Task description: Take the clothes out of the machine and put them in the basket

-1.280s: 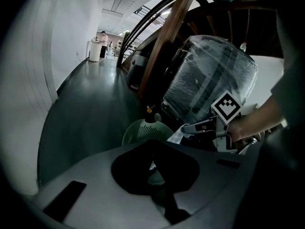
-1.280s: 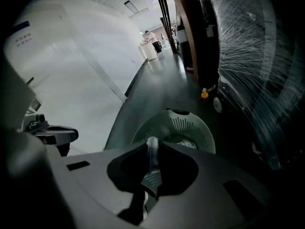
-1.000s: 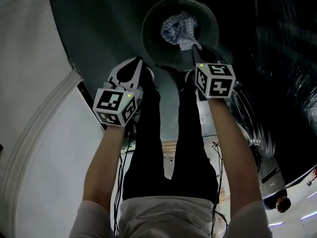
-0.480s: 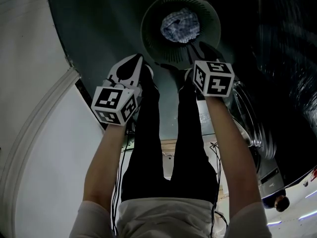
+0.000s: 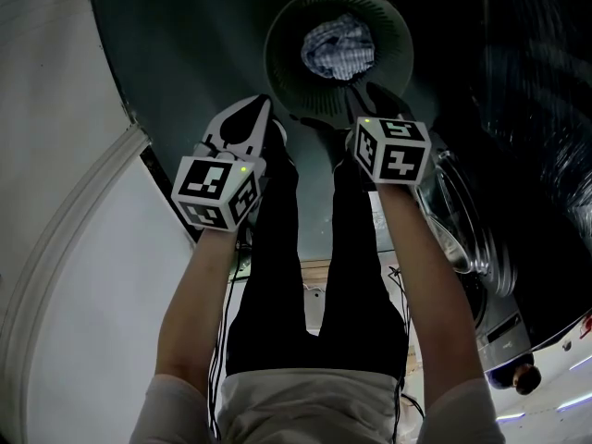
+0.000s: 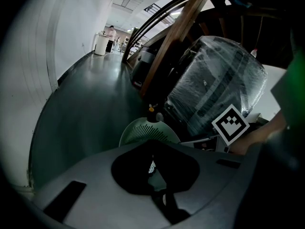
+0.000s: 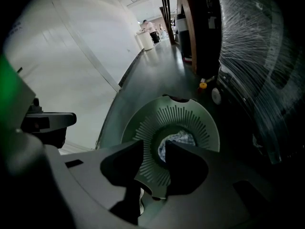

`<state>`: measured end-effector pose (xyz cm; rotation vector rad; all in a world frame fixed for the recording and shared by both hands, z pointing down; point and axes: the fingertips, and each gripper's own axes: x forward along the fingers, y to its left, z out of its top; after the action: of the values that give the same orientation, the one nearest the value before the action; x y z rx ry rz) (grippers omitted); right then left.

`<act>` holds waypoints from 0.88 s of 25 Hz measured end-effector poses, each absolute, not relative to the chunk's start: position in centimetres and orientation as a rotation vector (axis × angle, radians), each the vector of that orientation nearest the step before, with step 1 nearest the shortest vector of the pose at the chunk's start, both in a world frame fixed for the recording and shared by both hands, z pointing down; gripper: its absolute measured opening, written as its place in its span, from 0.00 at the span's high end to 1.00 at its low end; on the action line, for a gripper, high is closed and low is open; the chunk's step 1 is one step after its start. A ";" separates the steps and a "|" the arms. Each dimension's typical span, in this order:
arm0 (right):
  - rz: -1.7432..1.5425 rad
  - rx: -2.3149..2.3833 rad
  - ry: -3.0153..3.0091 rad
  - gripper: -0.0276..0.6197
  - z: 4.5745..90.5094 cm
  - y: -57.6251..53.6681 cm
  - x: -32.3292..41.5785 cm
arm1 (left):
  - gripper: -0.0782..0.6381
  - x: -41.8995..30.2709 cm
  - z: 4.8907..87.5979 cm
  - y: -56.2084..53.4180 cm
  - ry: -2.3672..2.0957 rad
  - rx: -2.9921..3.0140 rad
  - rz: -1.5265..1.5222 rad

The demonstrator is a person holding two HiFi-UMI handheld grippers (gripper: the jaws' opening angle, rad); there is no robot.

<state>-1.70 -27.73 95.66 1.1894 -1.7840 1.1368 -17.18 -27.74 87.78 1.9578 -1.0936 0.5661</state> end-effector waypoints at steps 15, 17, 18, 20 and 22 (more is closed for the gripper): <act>1.129 1.160 -1.865 0.94 92.0 -25.0 -3.6 | 0.86 -17.8 85.5 -27.2 -1.117 1.993 0.577; 1.124 1.173 -1.880 0.94 91.5 -25.0 -3.6 | 0.86 -17.8 85.3 -27.1 -1.120 2.000 0.573; 1.131 1.178 -1.886 0.94 91.3 -24.9 -3.6 | 0.86 -17.8 85.2 -26.9 -1.120 2.000 0.568; 1.148 1.186 -1.903 0.94 90.8 -24.7 -3.6 | 0.86 -17.7 85.0 -26.5 -1.120 2.000 0.558; 1.144 1.204 -1.923 0.94 90.1 -24.6 -3.6 | 0.86 -17.4 84.8 -26.0 -1.119 2.007 0.555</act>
<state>-3.60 -24.56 90.06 1.2042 -1.9233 1.1435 -17.43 -25.98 84.79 2.0072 -1.1185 0.5551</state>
